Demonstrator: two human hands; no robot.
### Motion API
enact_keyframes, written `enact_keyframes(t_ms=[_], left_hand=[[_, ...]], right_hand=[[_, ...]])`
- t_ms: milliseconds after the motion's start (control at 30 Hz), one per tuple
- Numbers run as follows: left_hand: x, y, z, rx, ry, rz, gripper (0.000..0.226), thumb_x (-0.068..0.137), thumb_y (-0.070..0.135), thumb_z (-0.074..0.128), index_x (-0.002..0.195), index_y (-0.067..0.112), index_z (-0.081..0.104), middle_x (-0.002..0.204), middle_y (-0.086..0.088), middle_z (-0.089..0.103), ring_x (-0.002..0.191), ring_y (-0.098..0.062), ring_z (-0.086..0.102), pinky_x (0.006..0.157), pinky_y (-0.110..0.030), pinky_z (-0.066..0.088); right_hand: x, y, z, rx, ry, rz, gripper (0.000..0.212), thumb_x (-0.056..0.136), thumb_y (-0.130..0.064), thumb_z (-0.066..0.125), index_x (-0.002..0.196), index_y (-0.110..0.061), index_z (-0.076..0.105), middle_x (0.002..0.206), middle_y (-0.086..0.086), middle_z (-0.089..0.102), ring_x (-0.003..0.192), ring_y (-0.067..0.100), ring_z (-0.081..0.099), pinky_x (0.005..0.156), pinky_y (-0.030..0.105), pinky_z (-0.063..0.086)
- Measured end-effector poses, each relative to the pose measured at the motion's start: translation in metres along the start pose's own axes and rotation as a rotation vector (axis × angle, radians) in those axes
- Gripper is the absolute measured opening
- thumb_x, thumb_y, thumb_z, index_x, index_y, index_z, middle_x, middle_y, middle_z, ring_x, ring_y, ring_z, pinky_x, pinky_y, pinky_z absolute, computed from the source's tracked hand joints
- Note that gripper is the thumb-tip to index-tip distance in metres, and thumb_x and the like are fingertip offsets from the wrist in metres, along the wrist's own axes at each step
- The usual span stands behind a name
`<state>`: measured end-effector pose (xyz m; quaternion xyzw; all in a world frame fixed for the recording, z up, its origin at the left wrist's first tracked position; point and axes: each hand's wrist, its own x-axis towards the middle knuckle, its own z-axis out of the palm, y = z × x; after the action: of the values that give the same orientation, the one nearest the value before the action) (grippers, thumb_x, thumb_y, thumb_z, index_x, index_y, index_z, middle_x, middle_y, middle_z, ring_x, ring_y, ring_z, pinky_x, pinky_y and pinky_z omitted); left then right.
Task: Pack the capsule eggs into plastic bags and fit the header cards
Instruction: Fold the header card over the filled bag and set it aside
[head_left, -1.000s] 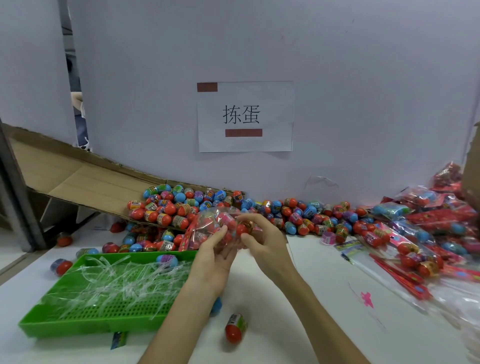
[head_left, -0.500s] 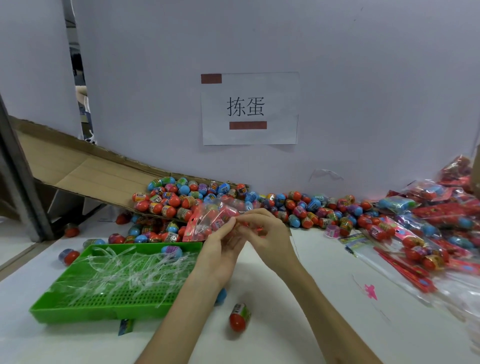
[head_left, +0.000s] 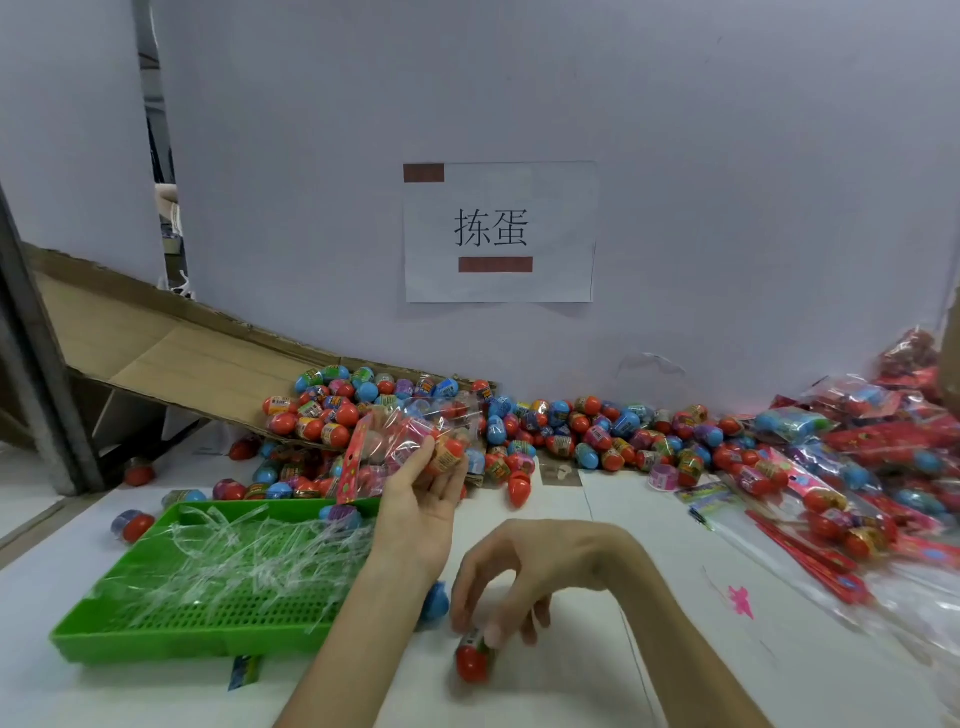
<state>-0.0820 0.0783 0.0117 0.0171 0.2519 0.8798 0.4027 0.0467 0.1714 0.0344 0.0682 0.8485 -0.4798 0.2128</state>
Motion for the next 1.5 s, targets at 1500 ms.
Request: enact_keyframes(t_ms=[1500], left_hand=[[-0.008, -0.011, 0.0, 0.335, -0.14, -0.041, 0.036, 0.082, 0.008, 0.075, 0.118, 0.0, 0.075, 0.118, -0.019, 0.075, 0.111, -0.03, 0.073, 0.091, -0.034, 0.062]], right_hand=[[0.028, 0.011, 0.002, 0.202, 1.466, -0.468, 0.014, 0.087, -0.015, 0.08, 0.089, -0.025, 0.071, 0.083, -0.014, 0.073, 0.07, 0.012, 0.072, 0.064, 0.029, 0.062]])
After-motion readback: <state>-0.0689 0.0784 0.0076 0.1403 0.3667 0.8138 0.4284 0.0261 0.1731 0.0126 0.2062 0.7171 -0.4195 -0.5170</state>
